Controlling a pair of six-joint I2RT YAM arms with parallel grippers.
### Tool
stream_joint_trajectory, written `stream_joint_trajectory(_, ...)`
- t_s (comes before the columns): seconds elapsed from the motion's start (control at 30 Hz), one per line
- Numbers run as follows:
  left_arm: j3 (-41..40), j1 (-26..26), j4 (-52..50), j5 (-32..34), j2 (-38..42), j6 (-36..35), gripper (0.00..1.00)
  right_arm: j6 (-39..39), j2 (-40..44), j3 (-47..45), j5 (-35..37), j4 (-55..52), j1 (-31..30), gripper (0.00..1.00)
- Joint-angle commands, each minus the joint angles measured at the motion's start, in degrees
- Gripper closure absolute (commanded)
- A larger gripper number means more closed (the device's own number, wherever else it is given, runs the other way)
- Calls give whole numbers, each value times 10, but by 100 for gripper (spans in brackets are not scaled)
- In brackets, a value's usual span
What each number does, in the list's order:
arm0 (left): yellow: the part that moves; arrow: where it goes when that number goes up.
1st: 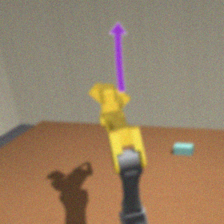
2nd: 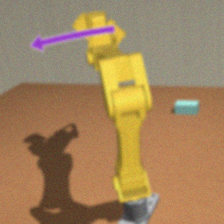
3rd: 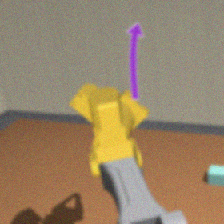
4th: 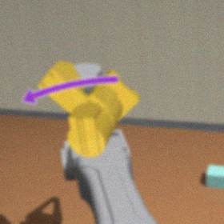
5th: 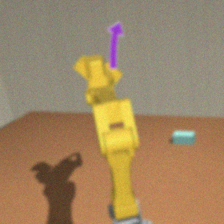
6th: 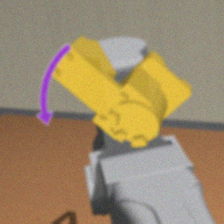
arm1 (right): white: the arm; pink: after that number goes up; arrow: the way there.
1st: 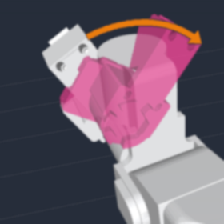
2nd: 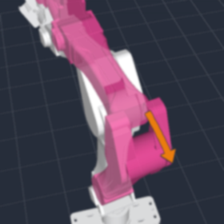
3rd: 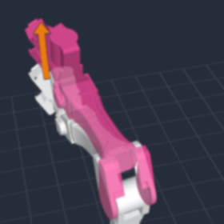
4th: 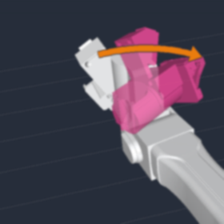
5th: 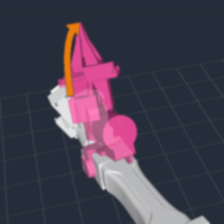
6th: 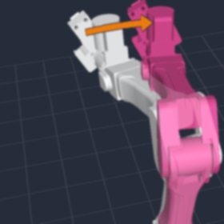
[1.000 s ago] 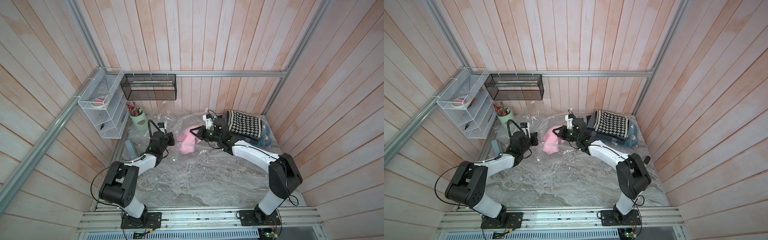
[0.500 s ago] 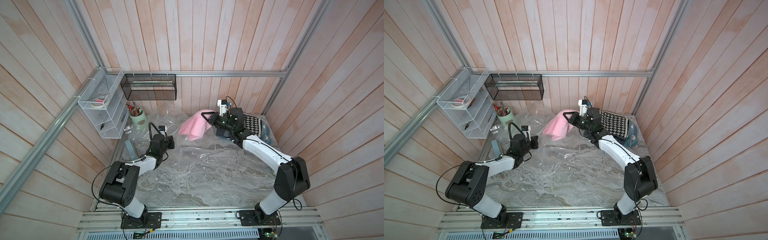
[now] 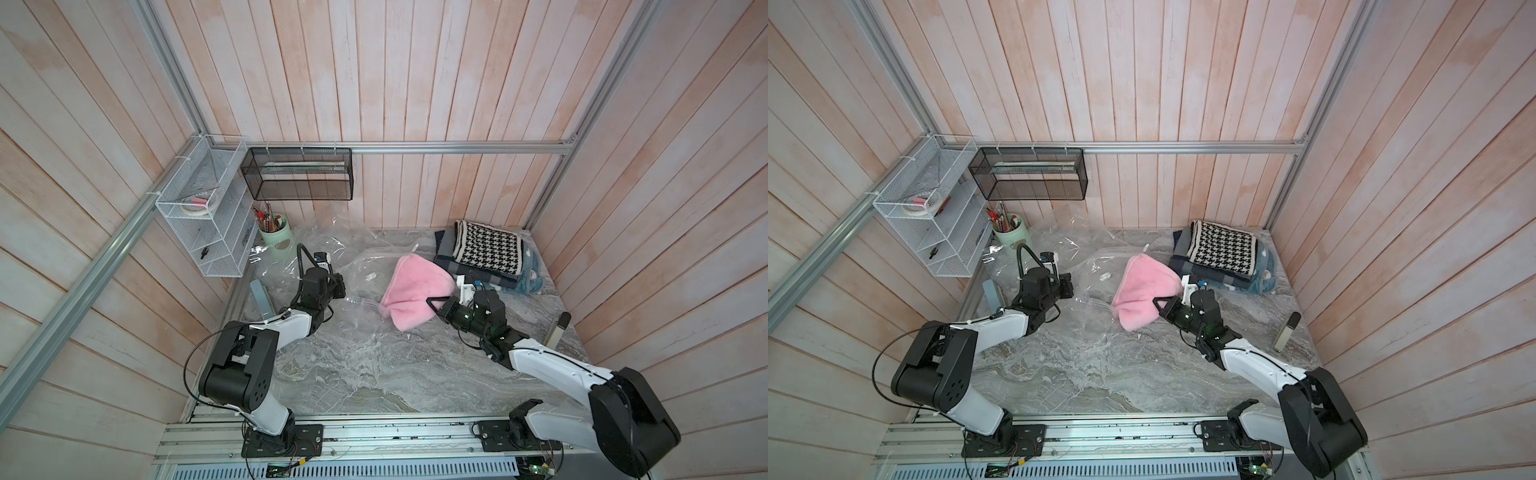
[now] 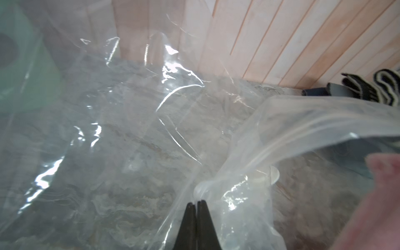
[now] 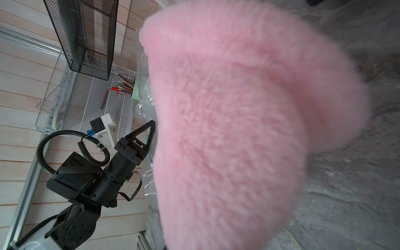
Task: Take the blanket out of the vacuum bag
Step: Take out the blanket from the vacuum bag, then place the blanket at the center of the board.
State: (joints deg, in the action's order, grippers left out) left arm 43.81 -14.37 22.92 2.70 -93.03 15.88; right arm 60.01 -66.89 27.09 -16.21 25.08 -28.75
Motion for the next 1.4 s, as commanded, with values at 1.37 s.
stream_joint_trajectory(1.37, 96, 11, -39, 245, -6, 2, 100, 47, 276, -133, 226, -419, -19, 100)
